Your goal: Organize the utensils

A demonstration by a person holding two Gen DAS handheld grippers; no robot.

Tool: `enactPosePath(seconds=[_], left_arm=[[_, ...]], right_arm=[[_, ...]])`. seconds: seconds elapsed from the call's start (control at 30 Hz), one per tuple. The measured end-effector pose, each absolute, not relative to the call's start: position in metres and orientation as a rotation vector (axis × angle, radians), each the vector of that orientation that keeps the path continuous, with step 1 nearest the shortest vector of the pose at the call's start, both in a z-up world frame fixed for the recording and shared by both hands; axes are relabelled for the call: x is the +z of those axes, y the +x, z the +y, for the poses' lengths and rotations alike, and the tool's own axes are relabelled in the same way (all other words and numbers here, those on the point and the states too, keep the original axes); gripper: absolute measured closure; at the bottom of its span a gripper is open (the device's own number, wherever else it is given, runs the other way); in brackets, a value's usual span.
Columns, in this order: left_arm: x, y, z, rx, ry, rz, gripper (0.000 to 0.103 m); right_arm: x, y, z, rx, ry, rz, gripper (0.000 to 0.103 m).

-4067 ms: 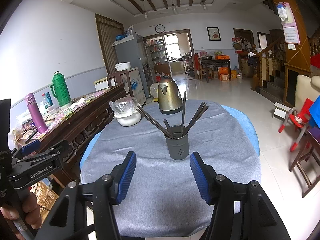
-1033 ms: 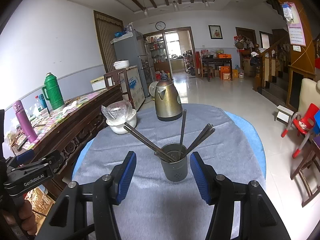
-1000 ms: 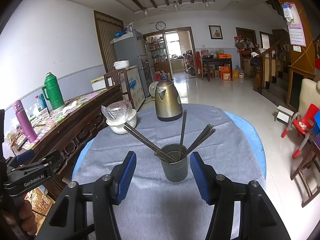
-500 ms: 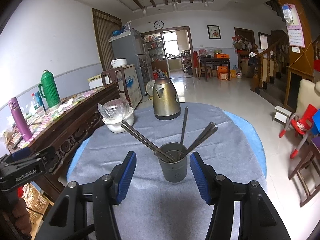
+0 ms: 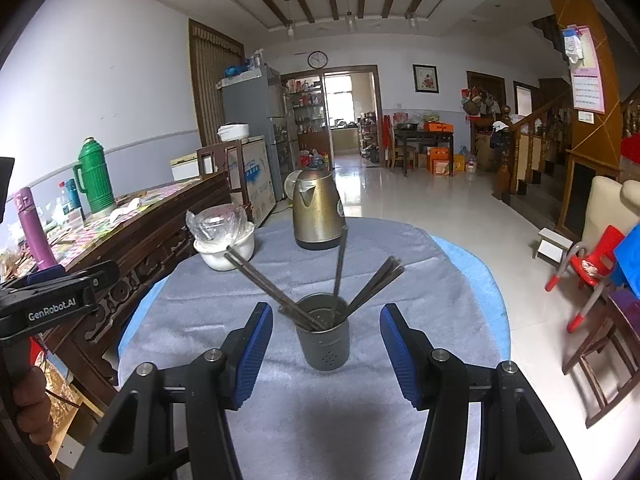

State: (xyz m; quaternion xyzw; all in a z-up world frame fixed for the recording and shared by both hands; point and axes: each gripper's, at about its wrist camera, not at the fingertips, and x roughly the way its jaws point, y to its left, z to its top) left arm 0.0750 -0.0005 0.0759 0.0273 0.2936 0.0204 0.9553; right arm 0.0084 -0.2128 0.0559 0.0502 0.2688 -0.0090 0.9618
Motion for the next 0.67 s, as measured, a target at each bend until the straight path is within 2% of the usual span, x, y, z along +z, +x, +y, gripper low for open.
enactPosePath(seconds=[0.33,0.43,0.67], left_arm=[[0.063,0.088,-0.002,0.041,0.071,0.630,0.010],[0.034,0.104,0.008,0.021,0.038,0.695,0.010],[-0.081,0.169,0.053,0.053,-0.066,0.912,0.010]], right_arm=[[0.032,0.023,-0.220,0.011,0.146,0.594,0.043],[0.007,0.030,-0.230,-0.020,0.145,0.630,0.043],[-0.075,0.075,-0.276,-0.160,0.171,0.745,0.043]])
